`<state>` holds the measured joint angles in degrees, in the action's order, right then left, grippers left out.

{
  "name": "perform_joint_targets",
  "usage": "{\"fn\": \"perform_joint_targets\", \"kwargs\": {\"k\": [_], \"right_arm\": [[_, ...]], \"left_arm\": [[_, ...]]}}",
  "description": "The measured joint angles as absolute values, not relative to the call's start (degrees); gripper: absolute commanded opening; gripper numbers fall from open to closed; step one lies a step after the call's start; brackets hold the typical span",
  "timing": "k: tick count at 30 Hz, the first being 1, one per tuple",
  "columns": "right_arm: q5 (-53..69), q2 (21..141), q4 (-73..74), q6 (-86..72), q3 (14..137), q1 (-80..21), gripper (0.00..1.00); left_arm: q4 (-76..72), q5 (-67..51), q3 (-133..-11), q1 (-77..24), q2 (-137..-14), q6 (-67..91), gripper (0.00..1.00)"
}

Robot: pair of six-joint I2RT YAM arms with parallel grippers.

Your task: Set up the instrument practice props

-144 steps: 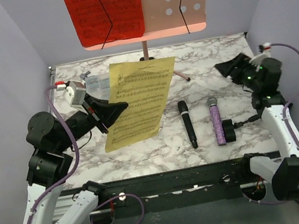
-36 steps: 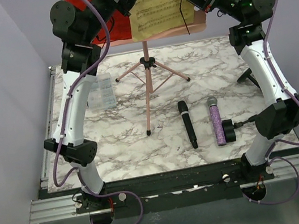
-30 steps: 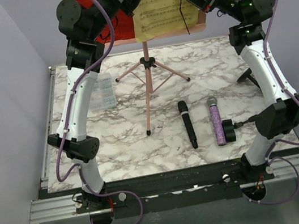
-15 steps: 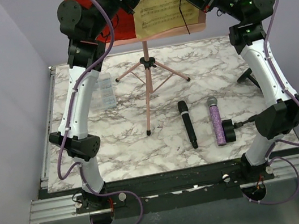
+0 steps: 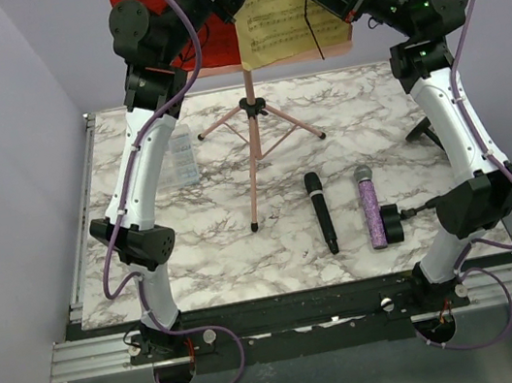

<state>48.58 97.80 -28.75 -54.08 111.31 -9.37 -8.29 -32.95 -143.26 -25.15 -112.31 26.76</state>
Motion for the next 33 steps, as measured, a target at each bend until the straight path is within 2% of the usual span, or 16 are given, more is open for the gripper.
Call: {"fn": "perform_joint_targets", "kwargs": {"k": [17, 22, 33], "right_arm": [[48.21, 97.71, -28.62, -53.93, 111.37, -9.52, 0.0], [47.9, 97.71, -28.49, -53.91, 111.35, -9.82, 0.01], [47.22, 97.58, -28.21, -53.93, 110.93, -10.17, 0.01]], "left_arm": [[-8.97, -32.95, -143.02, -25.15, -112.31, 26.33, 0.0], [-8.97, -32.93, -143.02, -25.15, -112.31, 26.26, 0.1], [-8.97, -32.03, -143.02, -25.15, -112.31, 26.09, 0.16]]}}
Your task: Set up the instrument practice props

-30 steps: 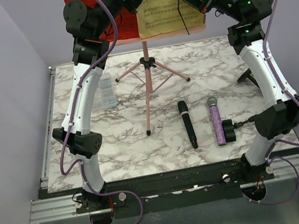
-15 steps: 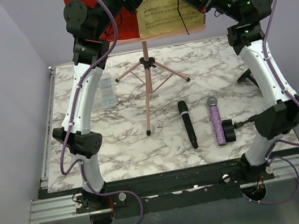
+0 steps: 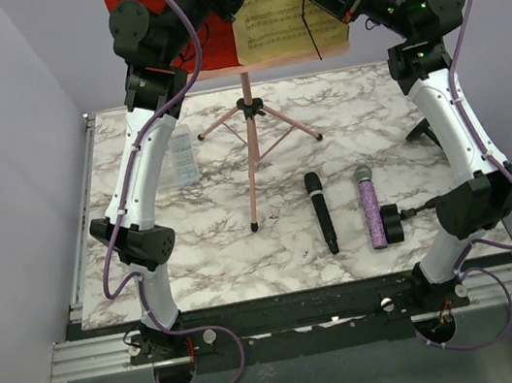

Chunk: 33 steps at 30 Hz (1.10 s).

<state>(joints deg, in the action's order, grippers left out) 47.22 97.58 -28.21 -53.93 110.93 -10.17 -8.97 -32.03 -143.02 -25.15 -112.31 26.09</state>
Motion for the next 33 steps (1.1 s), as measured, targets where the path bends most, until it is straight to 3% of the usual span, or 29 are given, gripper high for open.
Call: {"fn": "perform_joint_targets", "kwargs": {"k": [15, 22, 33], "right_arm": [[45.3, 96.86, -27.22, -52.95, 109.51, -10.17, 0.17], [45.23, 96.64, -26.3, -51.88, 109.47, -10.2, 0.31], [44.34, 93.78, -23.07, -49.47, 108.25, -10.2, 0.56]], "left_arm": [[-8.8, -28.88, -140.29, -25.28, -111.07, 27.18, 0.39], [-8.51, -28.18, -139.44, -25.23, -109.38, 28.67, 0.49], [-8.38, -27.57, -132.62, -25.19, -103.7, 29.06, 0.75]]}}
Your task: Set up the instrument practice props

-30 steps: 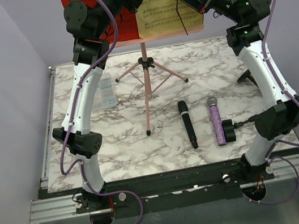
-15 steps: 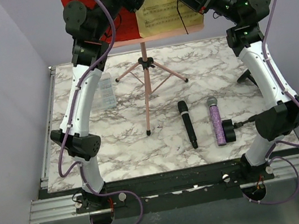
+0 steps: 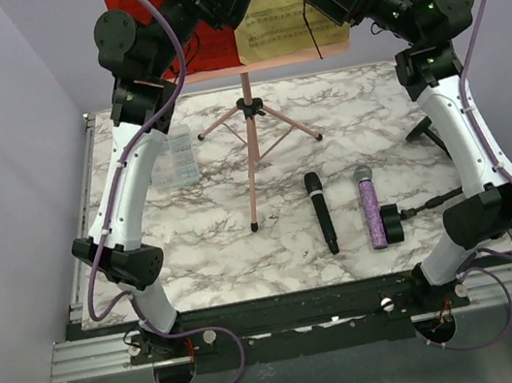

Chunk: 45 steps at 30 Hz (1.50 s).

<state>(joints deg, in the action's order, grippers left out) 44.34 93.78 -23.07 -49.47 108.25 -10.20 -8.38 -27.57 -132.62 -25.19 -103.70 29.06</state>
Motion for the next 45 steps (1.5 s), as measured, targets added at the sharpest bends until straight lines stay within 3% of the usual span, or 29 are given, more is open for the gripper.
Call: {"fn": "perform_joint_targets", "kwargs": {"k": [4, 12, 19, 23, 26, 30, 33, 40, 45], "right_arm": [[43.68, 91.11, -18.63, -46.09, 107.57, -10.2, 0.65], [40.6, 80.23, -3.29, -33.01, 102.74, -10.35, 0.7], [40.95, 57.91, -0.23, -27.79, 73.38, -10.44, 0.73], [45.3, 52.88, -3.14, -29.76, 54.85, -11.18, 0.74], [44.6, 54.68, -4.4, -31.53, 42.04, -15.14, 0.75], [36.53, 62.22, -5.48, -32.47, 32.67, -29.58, 0.78], [32.47, 68.99, -12.12, -33.82, 32.16, -35.73, 0.78], [27.05, 87.42, -29.71, -32.53, 34.94, -36.1, 0.73], [22.74, 95.59, -39.55, -31.03, 37.82, -37.8, 0.67]], "left_arm": [[-7.66, -27.59, -130.19, -24.64, -101.21, 29.23, 0.9], [-5.15, -29.82, -121.36, -20.58, -90.94, 31.77, 0.91], [-4.21, -30.72, -96.82, -19.99, -72.12, 32.4, 0.93], [-3.03, -29.69, -76.99, -19.92, -59.33, 29.78, 0.95], [0.91, -26.17, -63.72, -19.86, -51.7, 27.09, 0.98], [4.89, -19.14, -55.05, -19.81, -49.08, 25.82, 0.99], [7.46, -14.66, -53.34, -19.49, -51.0, 25.26, 0.99], [10.83, -10.37, -57.54, -14.85, -58.26, 21.45, 0.99], [9.72, -7.79, -54.57, -12.43, -55.16, 19.75, 0.99]]}}
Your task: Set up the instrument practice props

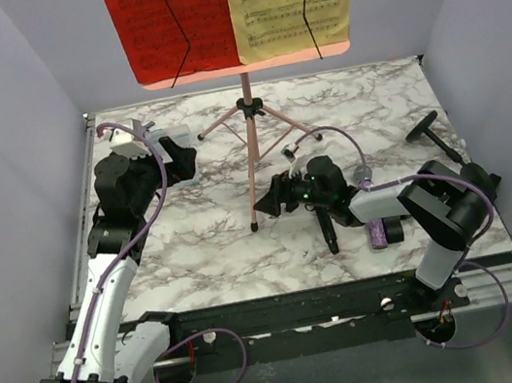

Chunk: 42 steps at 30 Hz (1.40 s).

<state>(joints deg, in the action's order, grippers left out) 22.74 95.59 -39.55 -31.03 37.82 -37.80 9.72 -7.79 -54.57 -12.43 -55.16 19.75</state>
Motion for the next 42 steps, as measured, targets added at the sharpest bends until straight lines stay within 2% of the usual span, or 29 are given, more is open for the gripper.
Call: {"fn": "perform_joint_targets", "kwargs": {"k": [2, 5, 7, 9, 16, 24, 28, 42], "right_arm": [[19.9, 98.24, -42.94, -30.59, 38.54, -39.79, 0.62], [15.44, 101.93, -46.89, -30.11, 39.09, -43.07, 0.61], [12.38, 103.92, -48.4, -29.69, 39.09, -44.86, 0.54], [8.43, 105.86, -49.5, -28.42, 39.18, -46.92, 0.51], [-3.6, 111.24, -49.54, -27.57, 42.65, -50.81, 0.37], [-12.73, 116.49, -46.65, -31.55, 50.04, -51.83, 0.35], [-17.08, 119.31, -44.95, -33.47, 54.54, -52.29, 0.24], [-26.89, 131.07, -42.22, -35.51, 72.01, -52.9, 0.23]], "left_arm": [[9.76, -7.62, -52.21, -11.11, -52.88, 19.68, 0.99], [9.98, -7.14, -50.59, -10.2, -50.76, 19.64, 0.99], [9.89, -7.14, -50.52, -10.26, -50.02, 19.64, 0.99], [9.87, -7.14, -50.52, -10.57, -49.63, 19.62, 0.99], [9.89, -7.16, -50.52, -11.51, -49.5, 19.44, 0.99], [9.96, -7.03, -50.54, -11.75, -49.19, 19.16, 0.99], [9.96, -6.98, -50.52, -11.75, -49.17, 19.11, 0.99], [10.0, -6.42, -50.54, -12.1, -49.17, 18.98, 0.99]]}}
